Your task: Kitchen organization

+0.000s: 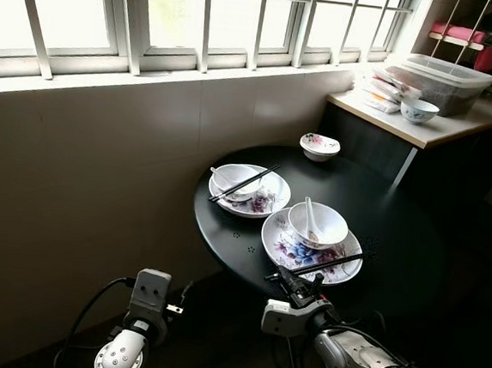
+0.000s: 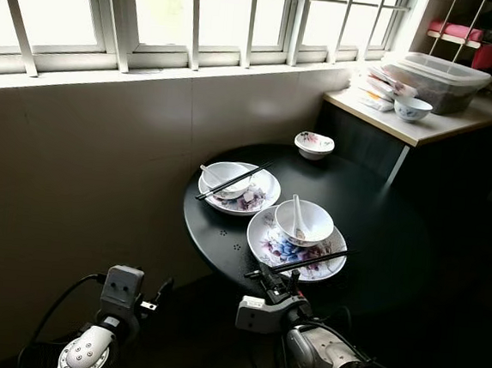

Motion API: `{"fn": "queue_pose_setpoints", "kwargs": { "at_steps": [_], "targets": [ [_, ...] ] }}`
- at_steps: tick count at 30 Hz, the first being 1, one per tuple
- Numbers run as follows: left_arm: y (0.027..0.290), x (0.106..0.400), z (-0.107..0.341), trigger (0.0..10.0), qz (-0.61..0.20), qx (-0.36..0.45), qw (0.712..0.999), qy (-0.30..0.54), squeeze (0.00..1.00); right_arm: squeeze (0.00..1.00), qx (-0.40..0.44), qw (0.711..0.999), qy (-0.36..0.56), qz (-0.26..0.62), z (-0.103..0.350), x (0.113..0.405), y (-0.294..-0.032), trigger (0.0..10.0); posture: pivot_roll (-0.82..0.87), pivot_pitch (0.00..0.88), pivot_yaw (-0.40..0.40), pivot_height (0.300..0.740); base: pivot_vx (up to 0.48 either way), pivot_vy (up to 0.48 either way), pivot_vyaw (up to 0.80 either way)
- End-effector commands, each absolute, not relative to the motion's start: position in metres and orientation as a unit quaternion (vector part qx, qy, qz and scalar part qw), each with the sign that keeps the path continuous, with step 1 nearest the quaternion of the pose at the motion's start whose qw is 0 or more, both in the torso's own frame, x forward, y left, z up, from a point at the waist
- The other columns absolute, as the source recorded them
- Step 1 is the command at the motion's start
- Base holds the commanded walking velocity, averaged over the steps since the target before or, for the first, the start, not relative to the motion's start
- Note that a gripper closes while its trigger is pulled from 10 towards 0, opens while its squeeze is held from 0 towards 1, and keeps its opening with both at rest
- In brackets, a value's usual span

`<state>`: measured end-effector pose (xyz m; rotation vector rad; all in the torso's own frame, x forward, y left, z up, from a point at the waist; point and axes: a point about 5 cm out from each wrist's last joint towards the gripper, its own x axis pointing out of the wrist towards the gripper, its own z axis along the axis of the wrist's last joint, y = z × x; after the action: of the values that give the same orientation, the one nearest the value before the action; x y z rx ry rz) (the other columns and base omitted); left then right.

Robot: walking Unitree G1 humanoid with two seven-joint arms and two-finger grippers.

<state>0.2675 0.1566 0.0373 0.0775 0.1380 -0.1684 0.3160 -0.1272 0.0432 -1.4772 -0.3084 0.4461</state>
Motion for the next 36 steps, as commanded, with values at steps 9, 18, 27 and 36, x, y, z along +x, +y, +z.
{"fn": "queue_pose_setpoints", "kwargs": {
  "at_steps": [9, 18, 27, 36],
  "targets": [
    [0.153, 0.269, 0.037, 10.0, -0.085, 0.026, 0.994, 0.070, 0.00, 0.00, -0.722, 0.659, -0.180, 0.111, 0.053, 0.322, -0.140, 0.0, 0.04, 0.000, -0.077, 0.740, 0.000, 0.000, 0.00],
    [0.152, 0.269, 0.036, 10.0, -0.085, 0.021, 0.994, 0.071, 0.00, 0.00, -0.689, 0.678, -0.246, 0.072, 0.069, 0.323, -0.134, 0.0, 0.04, 0.000, -0.077, 0.740, 0.000, 0.000, 0.00],
    [0.153, 0.270, 0.037, 10.0, -0.082, 0.020, 0.994, 0.067, 0.00, 0.00, -0.627, 0.693, -0.353, 0.048, 0.128, 0.338, -0.100, 0.0, 0.03, 0.000, -0.076, 0.740, 0.000, 0.000, 0.78],
    [0.170, 0.268, 0.053, 10.0, 0.003, 0.034, 0.999, 0.012, 0.00, 0.00, -0.541, 0.750, -0.369, 0.087, 0.151, 0.332, -0.081, 0.0, 0.04, 0.000, -0.081, 0.740, 0.000, 0.000, 0.80]
  ]
}}
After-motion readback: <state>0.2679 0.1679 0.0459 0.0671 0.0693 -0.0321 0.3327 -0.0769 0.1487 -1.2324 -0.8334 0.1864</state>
